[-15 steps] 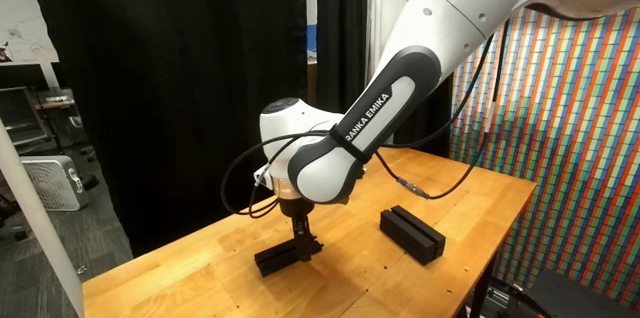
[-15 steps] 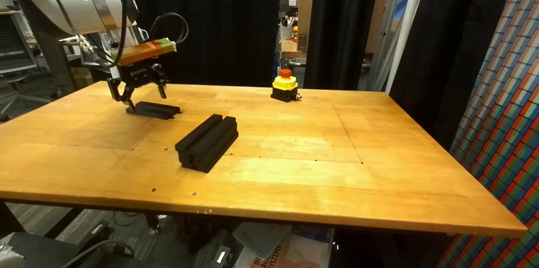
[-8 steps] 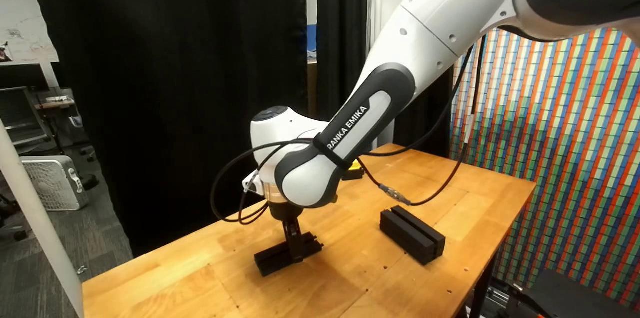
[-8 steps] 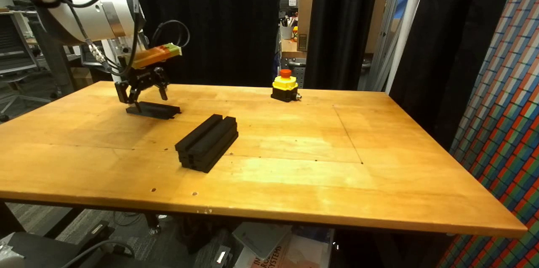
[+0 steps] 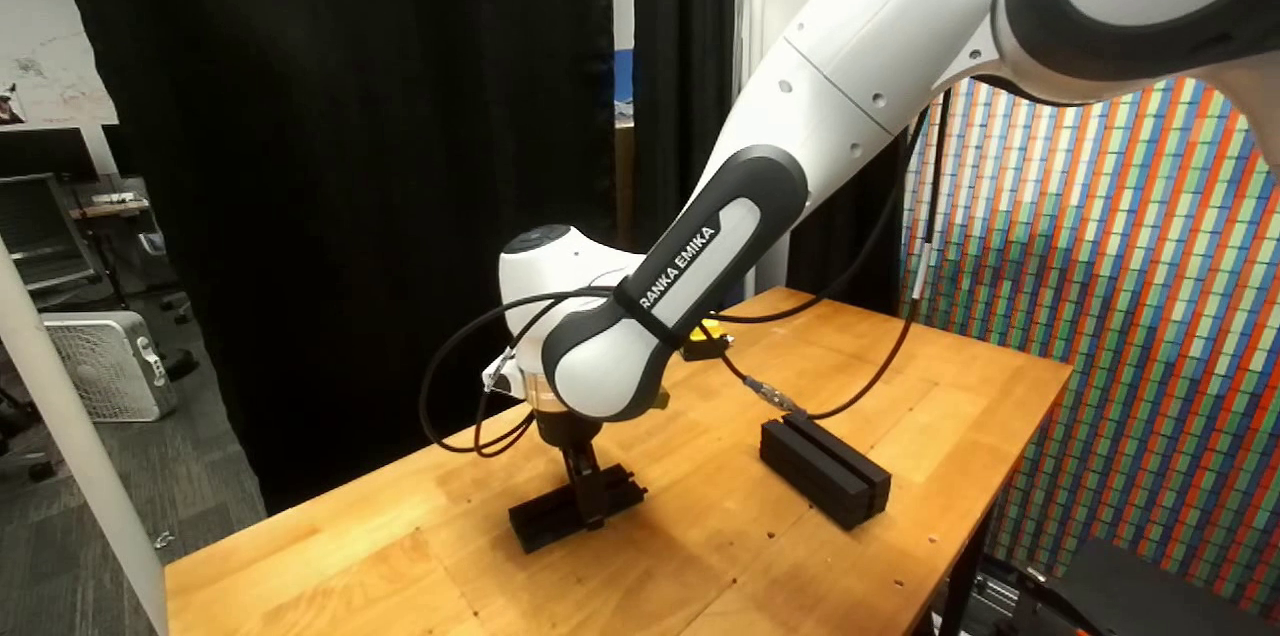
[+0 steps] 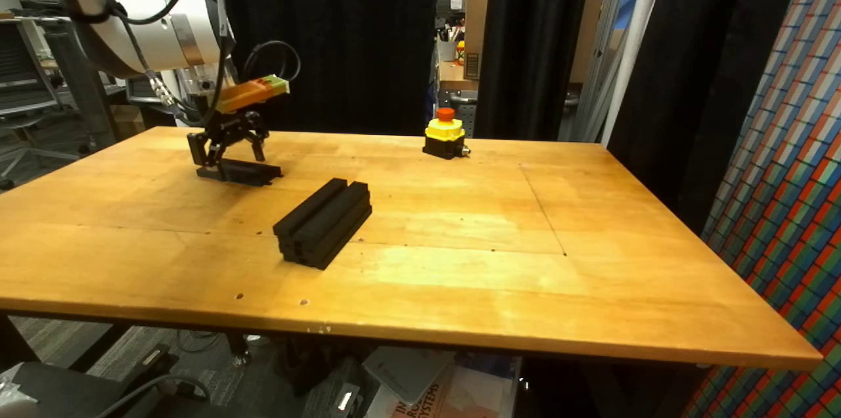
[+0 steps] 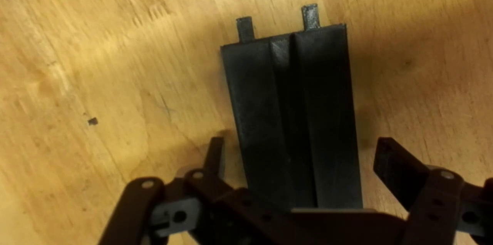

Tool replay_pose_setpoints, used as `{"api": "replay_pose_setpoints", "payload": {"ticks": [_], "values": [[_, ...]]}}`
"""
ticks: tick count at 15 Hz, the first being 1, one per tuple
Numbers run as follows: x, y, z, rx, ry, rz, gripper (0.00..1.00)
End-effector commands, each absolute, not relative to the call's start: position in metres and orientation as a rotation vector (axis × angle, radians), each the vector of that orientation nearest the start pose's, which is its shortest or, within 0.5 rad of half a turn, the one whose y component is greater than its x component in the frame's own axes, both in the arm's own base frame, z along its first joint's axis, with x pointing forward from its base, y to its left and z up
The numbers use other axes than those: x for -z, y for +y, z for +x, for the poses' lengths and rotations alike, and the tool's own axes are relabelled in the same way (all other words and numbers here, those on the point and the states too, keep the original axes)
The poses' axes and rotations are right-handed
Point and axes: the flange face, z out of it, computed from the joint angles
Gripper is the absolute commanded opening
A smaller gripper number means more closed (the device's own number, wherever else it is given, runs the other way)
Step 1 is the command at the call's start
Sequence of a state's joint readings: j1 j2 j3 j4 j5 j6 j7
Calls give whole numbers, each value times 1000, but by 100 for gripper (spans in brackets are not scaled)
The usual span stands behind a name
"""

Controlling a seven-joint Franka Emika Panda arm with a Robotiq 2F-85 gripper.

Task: Arrange the black objects together on the table

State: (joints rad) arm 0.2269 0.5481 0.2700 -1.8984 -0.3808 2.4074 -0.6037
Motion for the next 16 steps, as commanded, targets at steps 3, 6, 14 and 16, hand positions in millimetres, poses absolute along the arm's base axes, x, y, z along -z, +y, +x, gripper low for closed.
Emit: {"api": "replay_pose_setpoints", "payload": {"ticks": [3, 6, 14, 16], "values": [[-216, 289, 573, -27, -2029, -2511, 100], [-213, 287, 575, -35, -2020, -2505, 75], [-226, 283, 578, -58, -1902, -2546, 46], [-232, 278, 574, -60, -1868, -2579, 46]]}}
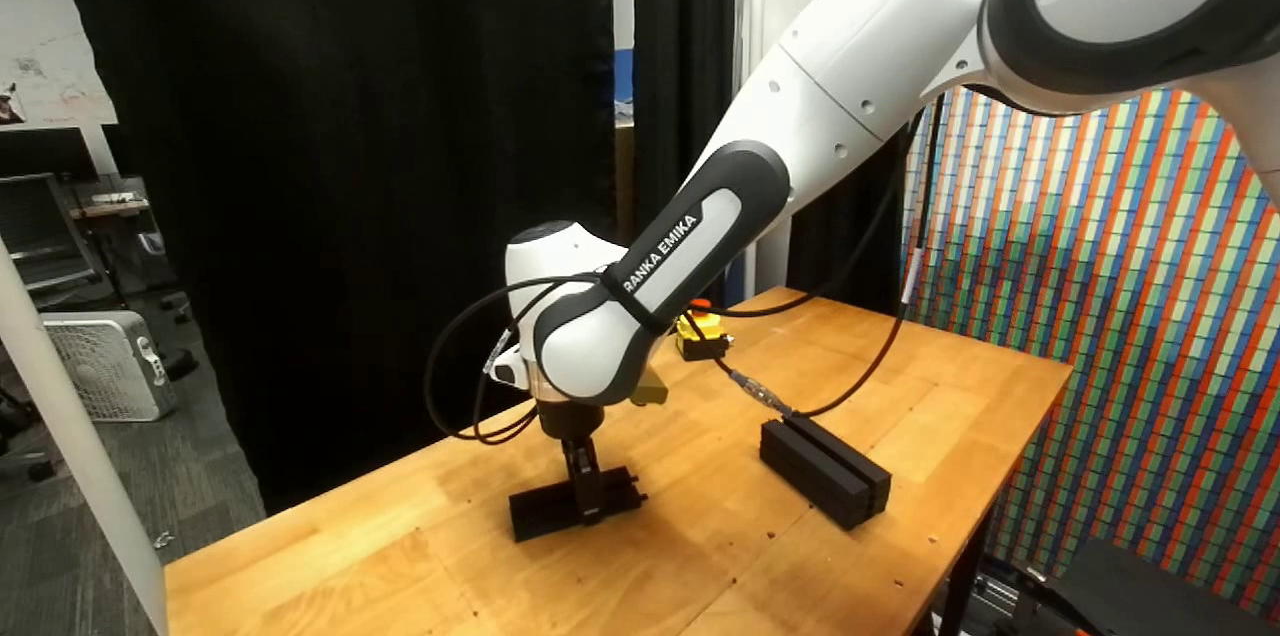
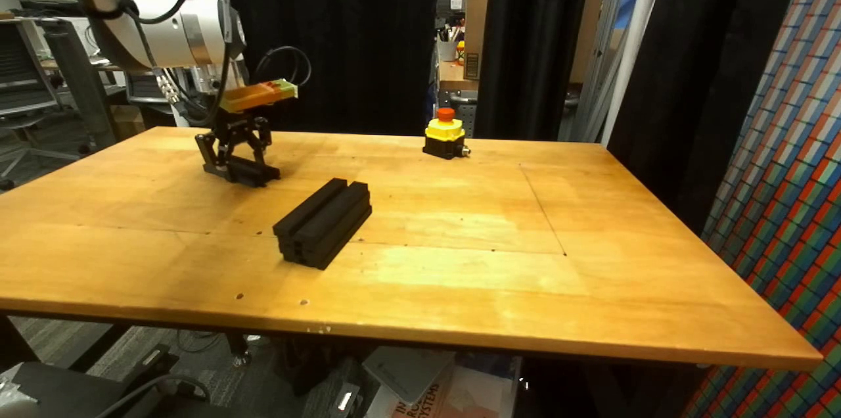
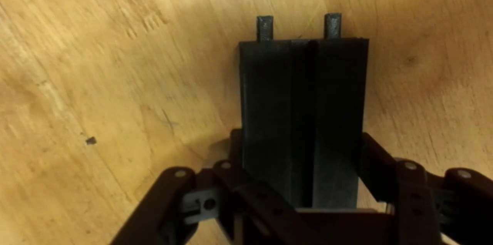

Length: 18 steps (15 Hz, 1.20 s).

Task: Arrange the black objects together on the table

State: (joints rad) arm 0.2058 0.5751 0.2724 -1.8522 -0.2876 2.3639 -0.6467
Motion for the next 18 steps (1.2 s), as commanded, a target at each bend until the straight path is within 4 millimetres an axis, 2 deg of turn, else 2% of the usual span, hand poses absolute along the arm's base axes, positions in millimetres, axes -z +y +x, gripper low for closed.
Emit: {"api": "replay_pose_setpoints", "payload": {"ticks": [1, 5, 7, 11, 18], "values": [[-235, 275, 571, -56, -1861, -2592, 46], [-258, 261, 558, -35, -1769, -2675, 46], [-271, 247, 548, -28, -1675, -2740, 46], [-296, 203, 520, 3, -1386, -2874, 46], [-325, 117, 465, 35, -809, -3015, 46]]}}
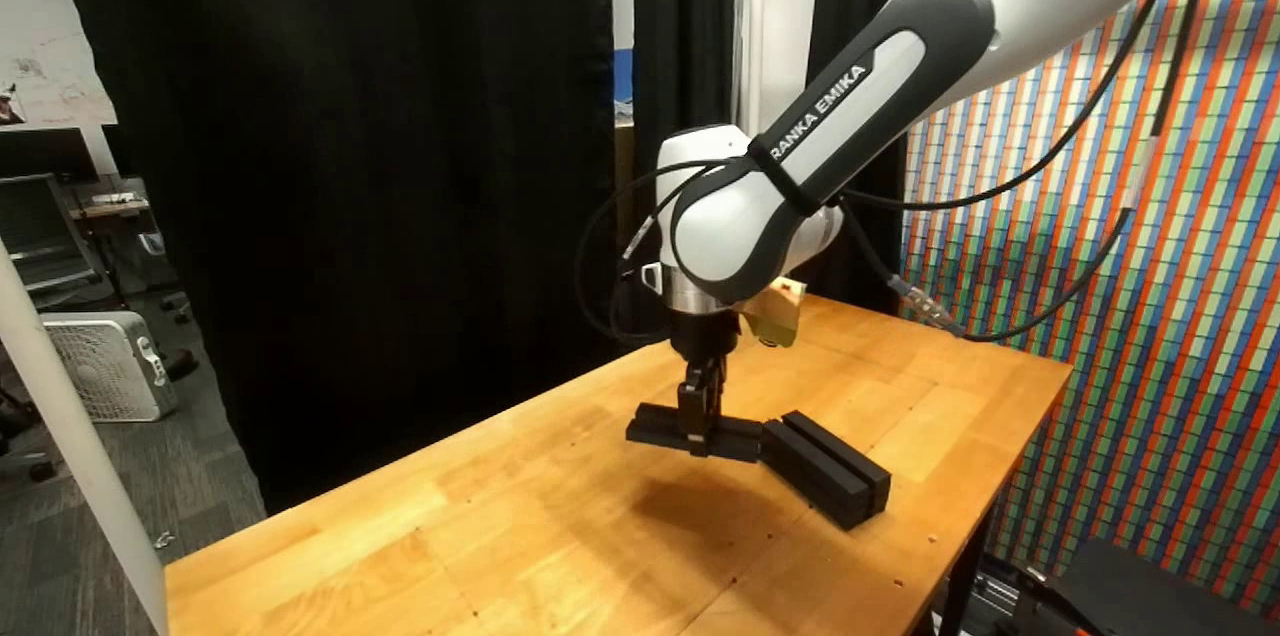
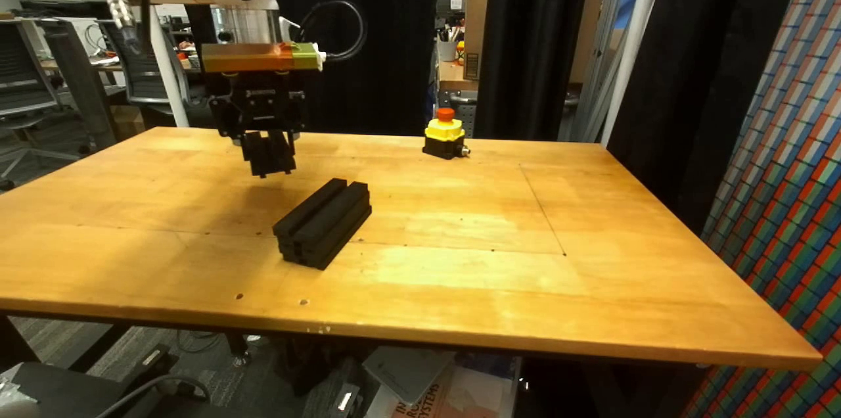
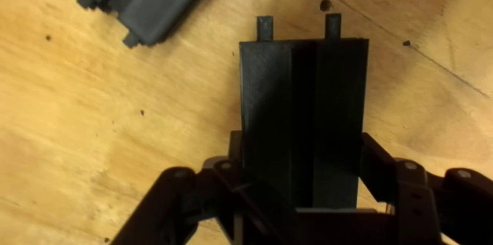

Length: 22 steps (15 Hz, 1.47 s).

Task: Arrange the black objects together on the table

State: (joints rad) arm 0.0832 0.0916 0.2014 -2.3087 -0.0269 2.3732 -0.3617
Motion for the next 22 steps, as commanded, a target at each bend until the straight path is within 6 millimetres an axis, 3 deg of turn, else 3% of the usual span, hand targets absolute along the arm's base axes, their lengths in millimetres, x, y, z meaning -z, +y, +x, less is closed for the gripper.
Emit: {"api": "replay_pose_setpoints", "payload": {"ticks": [1, 5, 10, 22], "values": [[-328, 108, 459, 50, -733, -3029, 46], [-335, 80, 434, 117, -440, -3077, 46], [-327, 67, 417, 226, -168, -3122, 46], [-307, 41, 403, 189, 146, -3230, 46]]}}
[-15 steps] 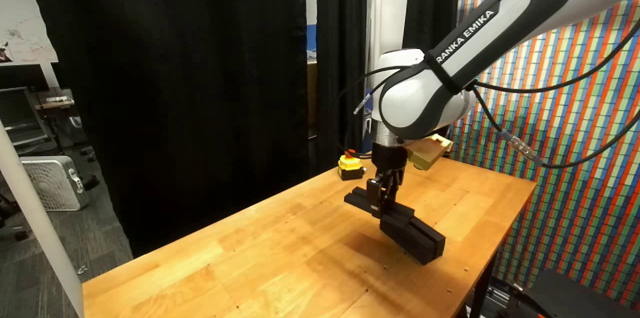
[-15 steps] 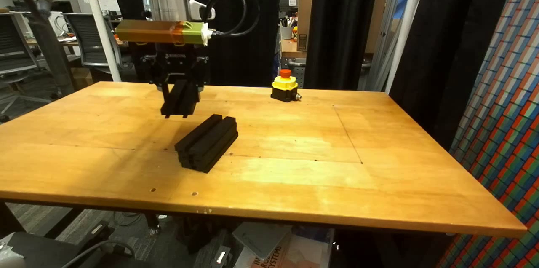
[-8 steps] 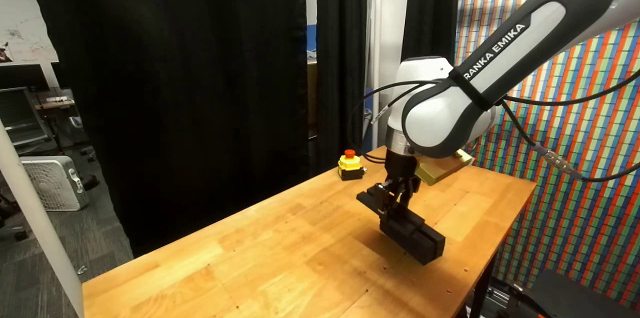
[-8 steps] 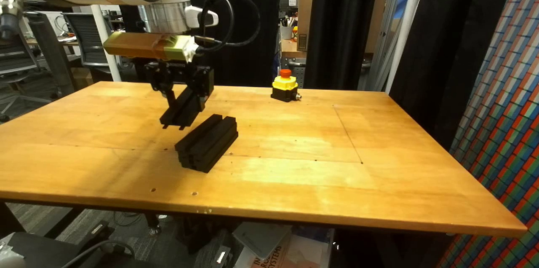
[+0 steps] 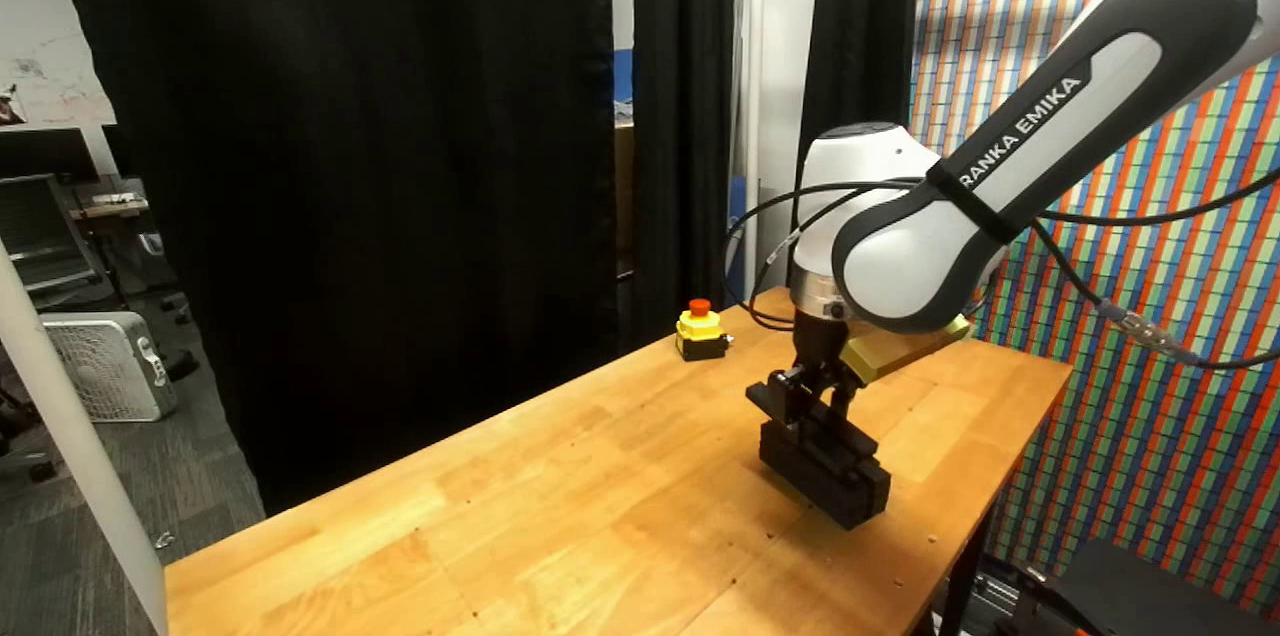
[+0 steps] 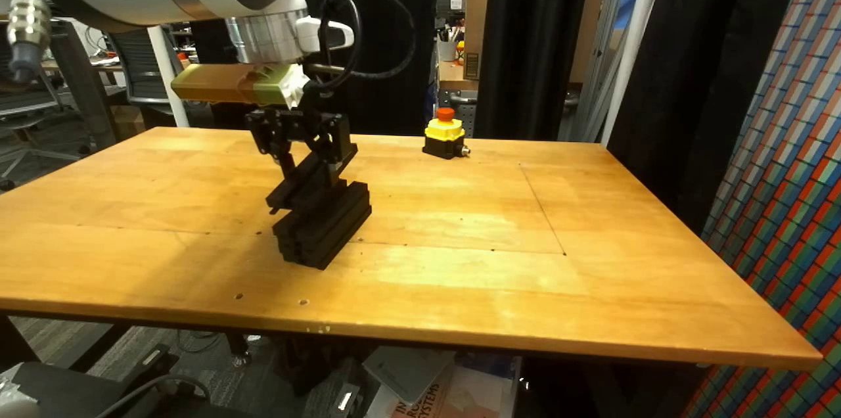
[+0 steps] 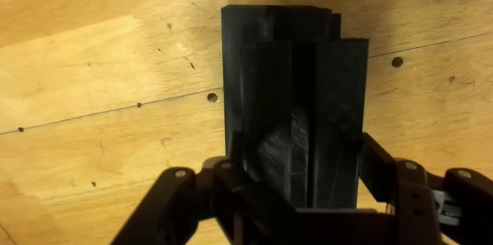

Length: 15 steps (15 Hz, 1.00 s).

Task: Arrange the black objects together on the table

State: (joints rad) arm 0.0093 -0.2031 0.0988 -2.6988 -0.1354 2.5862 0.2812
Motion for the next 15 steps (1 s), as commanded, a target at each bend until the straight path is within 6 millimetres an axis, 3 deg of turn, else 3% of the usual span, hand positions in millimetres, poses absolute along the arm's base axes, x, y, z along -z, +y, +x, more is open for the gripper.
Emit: {"api": "replay_pose_setpoints", "payload": {"ticks": [1, 15], "values": [[-305, 40, 402, 177, 154, -3235, 46], [-290, 37, 406, 107, 175, -3245, 46]]}}
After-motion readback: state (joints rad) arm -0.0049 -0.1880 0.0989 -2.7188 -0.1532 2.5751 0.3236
